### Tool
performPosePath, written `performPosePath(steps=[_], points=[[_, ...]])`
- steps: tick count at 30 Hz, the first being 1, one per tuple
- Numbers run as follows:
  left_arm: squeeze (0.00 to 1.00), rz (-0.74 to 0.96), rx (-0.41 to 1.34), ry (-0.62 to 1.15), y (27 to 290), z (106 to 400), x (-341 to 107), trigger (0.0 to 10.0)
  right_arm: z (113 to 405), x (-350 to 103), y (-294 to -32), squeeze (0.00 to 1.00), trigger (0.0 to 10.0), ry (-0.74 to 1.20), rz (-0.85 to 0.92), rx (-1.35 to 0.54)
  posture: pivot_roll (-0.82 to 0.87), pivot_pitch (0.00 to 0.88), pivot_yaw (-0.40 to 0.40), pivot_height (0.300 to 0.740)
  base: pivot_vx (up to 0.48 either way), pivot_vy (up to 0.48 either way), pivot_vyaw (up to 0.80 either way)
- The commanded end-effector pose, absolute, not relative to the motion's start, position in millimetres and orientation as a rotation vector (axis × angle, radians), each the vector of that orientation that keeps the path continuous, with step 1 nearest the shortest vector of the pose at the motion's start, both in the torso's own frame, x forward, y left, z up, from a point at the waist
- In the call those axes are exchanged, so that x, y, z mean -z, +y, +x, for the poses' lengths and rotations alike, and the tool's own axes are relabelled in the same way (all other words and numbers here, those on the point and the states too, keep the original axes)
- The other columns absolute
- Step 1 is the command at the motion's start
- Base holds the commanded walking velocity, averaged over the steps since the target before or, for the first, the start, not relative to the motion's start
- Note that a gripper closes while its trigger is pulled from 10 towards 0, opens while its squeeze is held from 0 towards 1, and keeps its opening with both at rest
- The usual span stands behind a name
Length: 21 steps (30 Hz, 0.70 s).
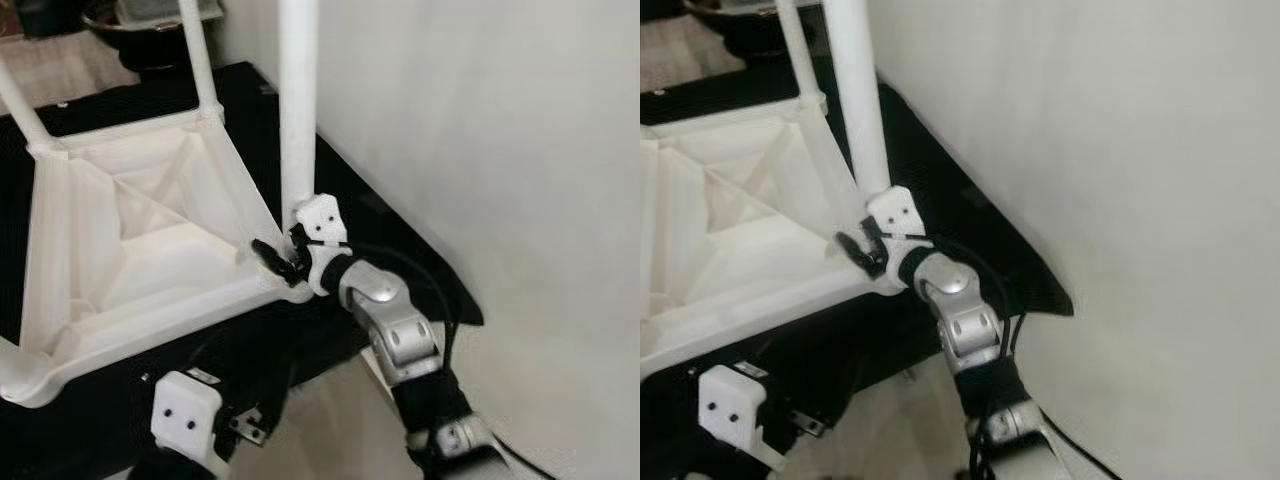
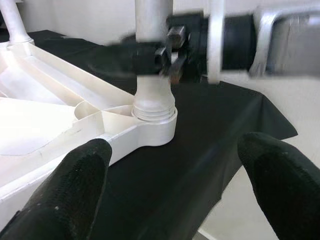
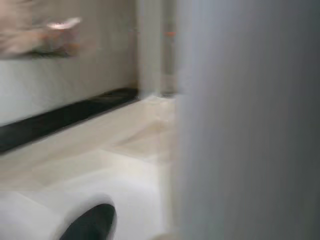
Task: Building children table
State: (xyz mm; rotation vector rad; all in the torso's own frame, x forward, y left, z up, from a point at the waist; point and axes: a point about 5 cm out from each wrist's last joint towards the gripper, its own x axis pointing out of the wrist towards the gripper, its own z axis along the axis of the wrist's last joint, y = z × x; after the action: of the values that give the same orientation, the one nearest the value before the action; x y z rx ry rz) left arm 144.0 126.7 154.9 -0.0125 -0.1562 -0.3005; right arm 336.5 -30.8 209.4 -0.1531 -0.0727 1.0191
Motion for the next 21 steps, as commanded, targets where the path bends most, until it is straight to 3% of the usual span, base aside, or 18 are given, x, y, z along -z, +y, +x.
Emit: performPosePath(steps=[1,2,3,15,16,17,18,21], points=[[0.00,-0.008,0.300,-0.144,126,141,-153,10.0,331,-219,-26,1.00,10.0,-0.126,-0.152,-1.167,0.14,0.185,-0.050,0.740,0.000,0.000,0.00],[0.00,-0.008,0.300,-0.143,126,140,-154,10.0,332,-222,-30,1.00,10.0,-0.143,-0.184,-1.236,0.14,0.185,-0.050,0.740,0.000,0.000,0.00],[0.00,-0.009,0.300,-0.142,125,139,-154,10.0,334,-223,-34,0.00,10.0,-0.148,-0.224,-1.287,0.14,0.193,-0.052,0.740,0.000,0.000,0.00],[0.00,-0.013,0.326,-0.107,122,122,-160,10.0,359,-245,-43,0.00,10.0,-0.164,-0.292,-1.445,0.21,0.270,-0.037,0.740,0.000,0.000,0.00],[0.00,0.010,0.327,-0.114,123,120,-163,10.0,364,-252,-45,0.00,0.7,-0.170,-0.248,-1.448,0.22,0.288,-0.033,0.740,0.000,0.000,0.00],[0.00,0.018,0.326,-0.118,123,120,-165,10.0,366,-254,-46,0.00,0.7,-0.173,-0.227,-1.447,0.22,0.288,-0.033,0.740,0.000,0.000,0.00],[0.00,0.017,0.317,-0.122,124,120,-166,10.0,366,-256,-48,0.00,0.0,-0.169,-0.205,-1.468,0.22,0.297,-0.030,0.740,0.000,0.000,0.00],[0.00,0.010,0.312,-0.119,125,119,-168,10.0,367,-258,-54,0.00,0.0,-0.160,-0.201,-1.526,0.23,0.304,-0.027,0.740,0.000,0.000,0.00]])
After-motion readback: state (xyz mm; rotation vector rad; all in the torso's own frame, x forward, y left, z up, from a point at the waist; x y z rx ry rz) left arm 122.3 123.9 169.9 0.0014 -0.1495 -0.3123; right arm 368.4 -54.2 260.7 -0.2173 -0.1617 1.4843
